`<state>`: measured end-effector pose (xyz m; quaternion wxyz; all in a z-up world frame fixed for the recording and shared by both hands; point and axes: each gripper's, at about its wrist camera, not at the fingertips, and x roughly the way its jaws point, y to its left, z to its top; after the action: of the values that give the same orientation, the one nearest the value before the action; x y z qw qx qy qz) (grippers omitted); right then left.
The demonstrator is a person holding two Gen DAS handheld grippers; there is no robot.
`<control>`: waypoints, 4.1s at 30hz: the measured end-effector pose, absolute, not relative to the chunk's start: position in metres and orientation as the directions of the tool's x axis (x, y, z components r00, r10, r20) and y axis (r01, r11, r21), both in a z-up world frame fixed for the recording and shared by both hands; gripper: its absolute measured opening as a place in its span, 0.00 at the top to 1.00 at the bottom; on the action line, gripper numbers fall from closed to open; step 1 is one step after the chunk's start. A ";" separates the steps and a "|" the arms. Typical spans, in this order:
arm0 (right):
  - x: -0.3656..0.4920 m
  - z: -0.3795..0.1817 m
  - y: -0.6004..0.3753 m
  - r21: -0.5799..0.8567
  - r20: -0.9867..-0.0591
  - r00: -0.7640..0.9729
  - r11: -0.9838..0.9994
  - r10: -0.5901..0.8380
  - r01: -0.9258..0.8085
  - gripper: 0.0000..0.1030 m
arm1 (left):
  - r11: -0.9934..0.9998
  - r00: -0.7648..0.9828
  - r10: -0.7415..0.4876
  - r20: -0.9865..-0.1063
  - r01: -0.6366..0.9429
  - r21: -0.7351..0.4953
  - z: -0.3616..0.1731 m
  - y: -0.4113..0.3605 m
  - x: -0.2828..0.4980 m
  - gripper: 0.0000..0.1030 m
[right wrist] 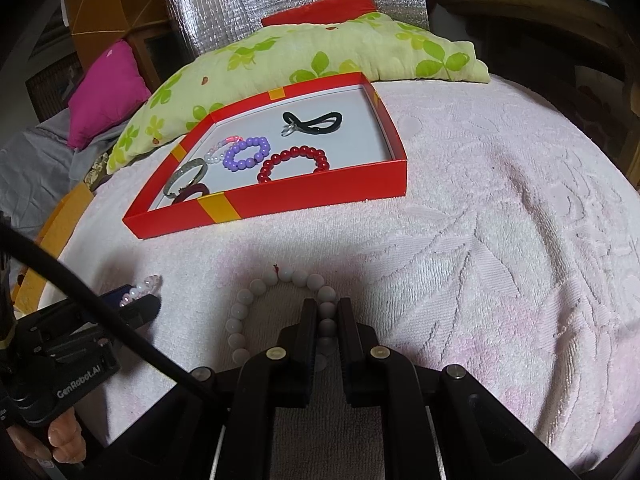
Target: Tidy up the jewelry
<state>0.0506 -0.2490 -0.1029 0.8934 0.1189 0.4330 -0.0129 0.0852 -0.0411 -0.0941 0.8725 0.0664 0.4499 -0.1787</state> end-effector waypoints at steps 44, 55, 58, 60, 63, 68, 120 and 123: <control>0.049 -0.100 -0.248 0.219 -0.765 0.635 0.970 0.107 0.100 0.88 | 0.924 0.538 -0.251 -0.805 0.380 -0.034 -0.095 -0.045 0.082 0.43; 0.049 -0.101 -0.254 0.272 -0.760 0.635 0.955 0.138 0.118 0.89 | 0.907 0.513 -0.358 -0.780 0.389 -0.160 -0.089 -0.030 0.089 0.86; 0.049 -0.101 -0.254 0.272 -0.762 0.632 0.955 0.138 0.118 0.89 | 0.906 0.523 -0.374 -0.766 0.382 -0.181 -0.085 -0.025 0.090 0.89; 0.049 -0.101 -0.255 0.277 -0.762 0.632 0.953 0.142 0.119 0.89 | 0.903 0.534 -0.387 -0.752 0.384 -0.192 -0.081 -0.023 0.090 0.90; 0.048 -0.100 -0.256 0.288 -0.758 0.635 0.950 0.149 0.121 0.89 | 0.902 0.546 -0.390 -0.741 0.388 -0.189 -0.077 -0.022 0.089 0.90; 0.046 -0.095 -0.259 0.334 -0.730 0.658 0.936 0.184 0.109 0.89 | 0.902 0.553 -0.393 -0.735 0.387 -0.191 -0.074 -0.020 0.091 0.91; 0.034 -0.067 -0.238 0.293 -0.616 0.760 0.956 0.207 -0.023 0.90 | 0.904 0.608 -0.401 -0.685 0.384 -0.189 -0.063 -0.012 0.087 0.93; 0.032 -0.062 -0.240 0.304 -0.600 0.770 0.952 0.216 -0.030 0.90 | 0.900 0.619 -0.413 -0.668 0.389 -0.197 -0.057 -0.010 0.086 0.93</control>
<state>0.0318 -0.2396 -0.0622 0.9304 0.1398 0.3322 0.0663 0.0856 -0.0098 -0.0568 0.8996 -0.0164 0.3752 -0.2230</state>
